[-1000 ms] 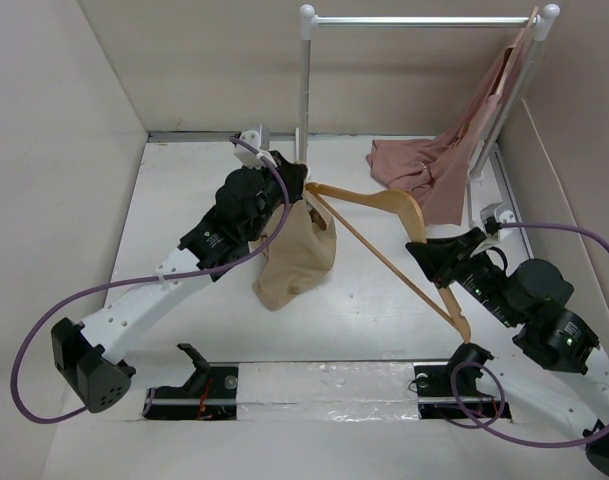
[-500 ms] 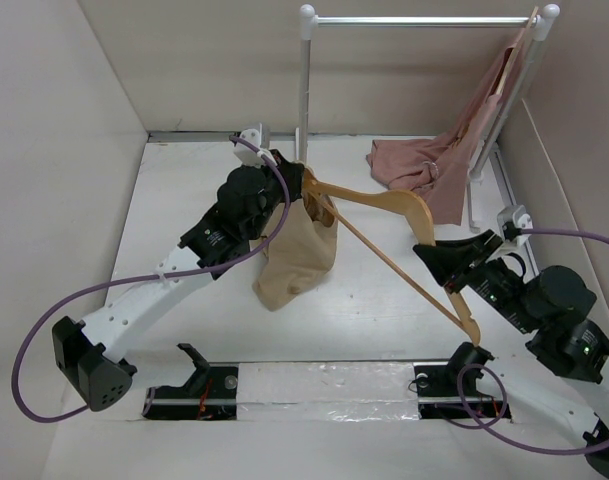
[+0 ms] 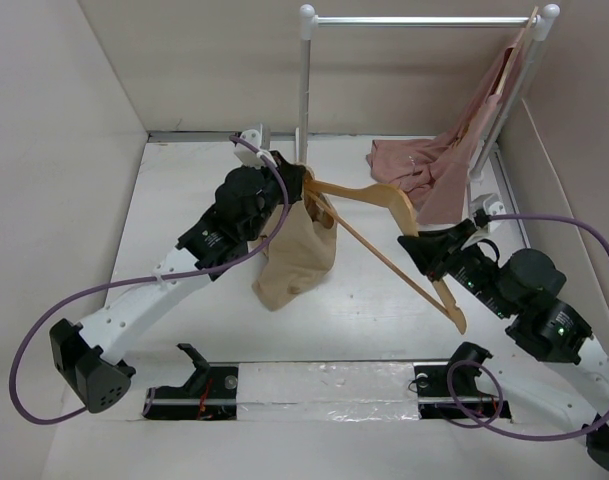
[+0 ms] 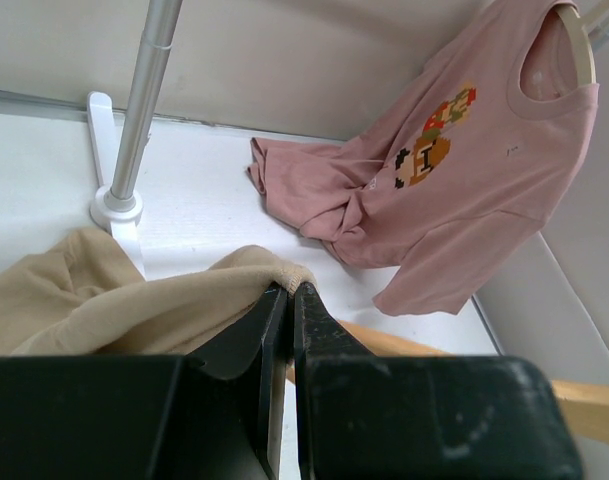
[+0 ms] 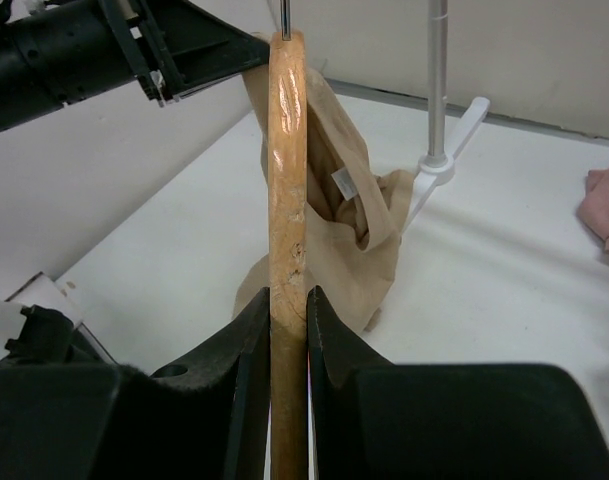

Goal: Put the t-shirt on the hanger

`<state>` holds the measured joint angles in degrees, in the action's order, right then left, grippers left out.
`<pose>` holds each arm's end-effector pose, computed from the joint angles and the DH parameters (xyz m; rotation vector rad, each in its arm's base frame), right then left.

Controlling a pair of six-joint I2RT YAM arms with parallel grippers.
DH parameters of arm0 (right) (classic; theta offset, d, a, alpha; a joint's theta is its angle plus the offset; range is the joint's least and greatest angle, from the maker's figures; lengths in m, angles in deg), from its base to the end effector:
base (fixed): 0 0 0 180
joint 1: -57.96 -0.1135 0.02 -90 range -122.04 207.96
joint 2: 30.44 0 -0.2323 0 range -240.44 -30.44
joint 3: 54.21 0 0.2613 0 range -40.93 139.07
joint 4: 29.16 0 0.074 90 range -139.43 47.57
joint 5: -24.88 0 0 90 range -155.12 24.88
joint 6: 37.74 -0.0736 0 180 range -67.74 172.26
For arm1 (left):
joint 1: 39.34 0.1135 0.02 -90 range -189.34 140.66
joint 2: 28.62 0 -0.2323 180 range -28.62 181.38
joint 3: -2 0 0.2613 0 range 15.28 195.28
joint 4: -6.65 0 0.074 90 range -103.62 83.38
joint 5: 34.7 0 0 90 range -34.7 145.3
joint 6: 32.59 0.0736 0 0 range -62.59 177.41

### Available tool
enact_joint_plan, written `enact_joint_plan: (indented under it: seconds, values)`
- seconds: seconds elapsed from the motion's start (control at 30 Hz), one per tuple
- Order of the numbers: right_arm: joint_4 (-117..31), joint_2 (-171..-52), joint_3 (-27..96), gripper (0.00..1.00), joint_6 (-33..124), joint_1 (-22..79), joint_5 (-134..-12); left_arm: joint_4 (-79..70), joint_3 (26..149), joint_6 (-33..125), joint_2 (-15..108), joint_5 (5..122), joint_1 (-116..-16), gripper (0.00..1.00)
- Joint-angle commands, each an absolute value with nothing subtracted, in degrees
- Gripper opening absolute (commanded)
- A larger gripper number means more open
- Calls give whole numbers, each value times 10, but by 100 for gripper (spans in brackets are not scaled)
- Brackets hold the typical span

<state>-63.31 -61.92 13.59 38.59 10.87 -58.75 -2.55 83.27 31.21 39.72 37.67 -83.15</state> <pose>0.1282 0.1259 0.3951 -0.3667 1.5391 0.7539 0.2556 -0.2143 0.3972 -0.0161 1.5552 -0.7446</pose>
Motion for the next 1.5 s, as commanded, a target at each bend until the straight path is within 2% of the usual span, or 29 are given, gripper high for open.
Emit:
enact_joint_plan:
  seconds: [0.0, 0.17, 0.43, 0.6, 0.77, 0.97, 1.07, 1.2, 1.23, 1.47]
  values:
    - [-544, -626, 155, 0, 411, 104, -571, -20, 851, 314, 370, 373, -835, 0]
    - [-469, -657, 131, 0, 419, 104, -584, -11, 845, 310, 367, 404, -835, 0]
    - [-334, -760, 94, 0, 413, 104, -739, -14, 871, 323, 370, 440, -848, 0]
    - [-365, -717, 68, 0, 422, 131, -777, -45, 881, 339, 337, 394, -848, 0]
    - [-357, -654, -2, 0, 375, 197, -894, -55, 878, 341, 321, 381, -848, 0]
    - [-321, -649, -20, 0, 356, 251, -1029, -57, 888, 339, 336, 429, -848, 0]
    - [-296, -684, -7, 0, 355, 264, -1085, -65, 903, 345, 346, 474, -848, 0]
    - [-161, -746, -17, 0, 288, 264, -1061, -29, 867, 319, 337, 572, -848, 0]
    - [-86, -773, -30, 0, 255, 264, -1049, -10, 843, 311, 324, 583, -848, 0]
    - [201, -932, -38, 0, 167, 269, -1013, -6, 821, 314, 292, 636, -848, 0]
